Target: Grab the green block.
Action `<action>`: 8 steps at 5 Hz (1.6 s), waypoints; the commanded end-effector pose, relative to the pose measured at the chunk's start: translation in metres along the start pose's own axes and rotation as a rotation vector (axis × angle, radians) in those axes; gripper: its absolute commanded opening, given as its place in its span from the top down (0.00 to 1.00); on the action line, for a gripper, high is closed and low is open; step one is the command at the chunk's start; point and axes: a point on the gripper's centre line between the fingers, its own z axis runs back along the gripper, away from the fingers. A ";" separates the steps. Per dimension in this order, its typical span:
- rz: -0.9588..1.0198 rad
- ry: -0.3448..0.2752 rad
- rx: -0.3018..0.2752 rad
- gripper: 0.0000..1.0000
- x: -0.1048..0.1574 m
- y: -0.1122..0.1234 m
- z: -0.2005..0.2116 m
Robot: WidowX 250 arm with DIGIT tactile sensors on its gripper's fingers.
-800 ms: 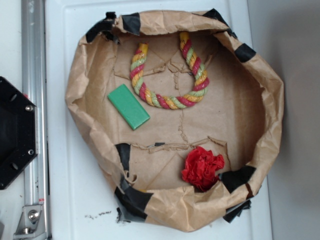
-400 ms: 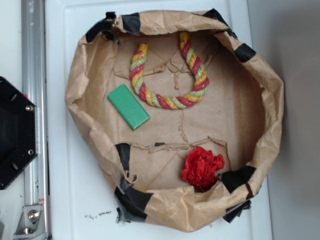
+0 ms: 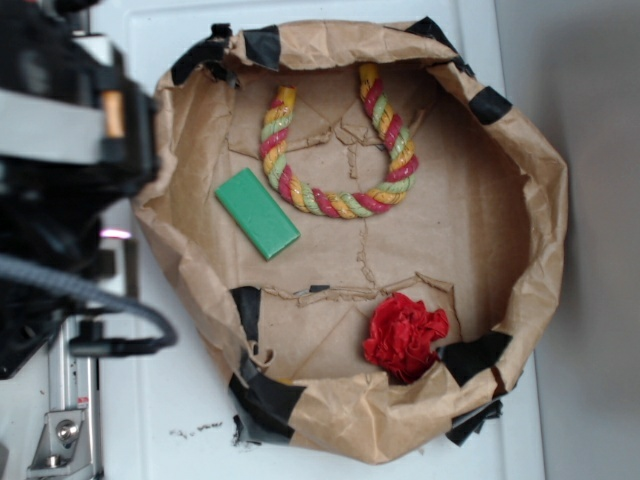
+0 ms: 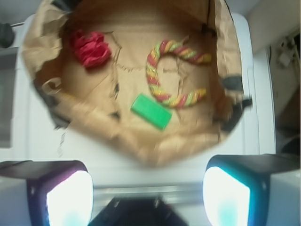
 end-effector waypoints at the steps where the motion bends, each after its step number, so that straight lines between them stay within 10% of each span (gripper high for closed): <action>1: 0.021 0.043 -0.068 0.00 0.034 0.026 -0.075; 4: -0.114 0.088 -0.171 0.00 0.026 0.006 -0.145; 8: -0.205 0.088 -0.121 0.00 0.006 -0.011 -0.169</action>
